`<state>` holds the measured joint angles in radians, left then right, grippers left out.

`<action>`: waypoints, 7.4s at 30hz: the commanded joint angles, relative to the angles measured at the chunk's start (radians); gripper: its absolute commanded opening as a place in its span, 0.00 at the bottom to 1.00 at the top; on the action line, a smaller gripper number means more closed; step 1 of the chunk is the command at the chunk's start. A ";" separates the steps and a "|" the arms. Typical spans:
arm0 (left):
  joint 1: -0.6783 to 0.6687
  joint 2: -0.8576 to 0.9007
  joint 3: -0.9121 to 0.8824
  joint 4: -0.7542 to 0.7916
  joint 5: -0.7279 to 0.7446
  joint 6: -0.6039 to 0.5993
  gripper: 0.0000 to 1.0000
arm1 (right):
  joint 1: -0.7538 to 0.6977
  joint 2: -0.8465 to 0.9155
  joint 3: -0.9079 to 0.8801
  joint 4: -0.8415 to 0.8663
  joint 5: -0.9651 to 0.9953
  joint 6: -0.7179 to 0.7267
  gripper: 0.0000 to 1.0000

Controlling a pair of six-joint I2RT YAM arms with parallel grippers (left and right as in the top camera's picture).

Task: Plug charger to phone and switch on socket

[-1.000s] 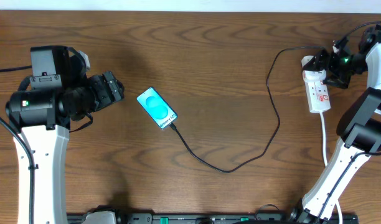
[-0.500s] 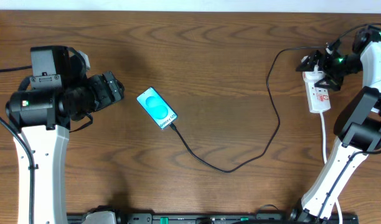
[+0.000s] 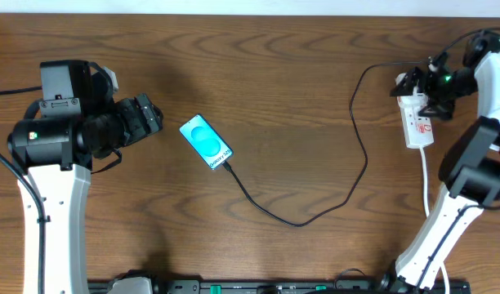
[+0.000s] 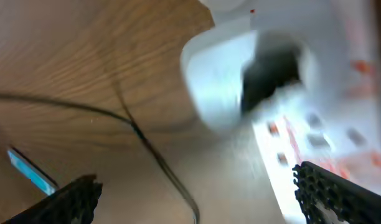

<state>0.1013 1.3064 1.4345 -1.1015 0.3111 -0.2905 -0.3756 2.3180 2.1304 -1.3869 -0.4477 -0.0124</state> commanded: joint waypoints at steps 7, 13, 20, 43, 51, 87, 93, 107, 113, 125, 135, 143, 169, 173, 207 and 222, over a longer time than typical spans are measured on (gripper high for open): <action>0.001 0.001 0.000 -0.005 -0.010 0.009 0.90 | 0.026 -0.505 0.011 -0.046 0.084 -0.018 0.99; 0.001 0.001 0.000 -0.005 -0.010 0.009 0.90 | 0.037 -0.690 0.011 -0.055 0.097 -0.018 0.99; 0.001 0.001 0.000 -0.005 -0.010 0.009 0.90 | 0.037 -0.763 0.011 -0.076 0.121 -0.018 0.99; 0.001 0.001 0.000 -0.005 -0.010 0.009 0.90 | 0.037 -0.761 0.010 -0.091 0.124 -0.018 0.99; 0.001 0.001 0.000 -0.005 -0.010 0.009 0.90 | 0.037 -0.761 0.010 -0.091 0.124 -0.018 0.99; -0.126 -1.101 -1.098 0.790 -0.390 -0.127 0.90 | 0.037 -0.761 0.010 -0.091 0.124 -0.018 0.99; -0.108 -1.245 -1.320 1.129 -0.391 -0.126 0.90 | 0.037 -0.761 0.010 -0.091 0.124 -0.018 0.99; -0.062 -1.305 -1.431 1.035 -0.427 -0.016 0.90 | 0.037 -0.761 0.010 -0.091 0.124 -0.018 0.99; -0.062 -1.305 -1.431 1.036 -0.427 0.032 0.90 | 0.037 -0.761 0.010 -0.091 0.124 -0.018 0.99; -0.062 -1.302 -1.431 1.038 -0.427 0.032 0.90 | 0.037 -0.761 0.010 -0.091 0.124 -0.018 0.99; -0.062 -1.302 -1.431 1.038 -0.427 0.032 0.90 | 0.037 -0.761 0.010 -0.091 0.124 -0.018 0.99; -0.062 -1.302 -1.431 1.038 -0.427 0.032 0.90 | 0.037 -0.761 0.011 -0.091 0.124 -0.018 0.99; -0.062 -1.302 -1.431 1.038 -0.427 0.032 0.90 | 0.151 -1.053 -0.422 0.468 0.157 -0.101 0.99; -0.062 -1.302 -1.431 1.038 -0.427 0.032 0.90 | 0.193 -1.222 -0.708 0.774 0.157 -0.101 0.99; -0.062 -1.302 -1.431 1.038 -0.428 0.032 0.90 | 0.375 -2.288 -2.125 1.308 0.415 0.056 0.99; -0.062 -1.302 -1.431 1.038 -0.428 0.032 0.90 | 0.406 -2.287 -2.125 1.312 0.412 0.057 0.99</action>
<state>0.0330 0.0105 0.0242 -0.0261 -0.0891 -0.2790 0.0219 0.0391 0.0067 -0.0692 -0.0513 0.0277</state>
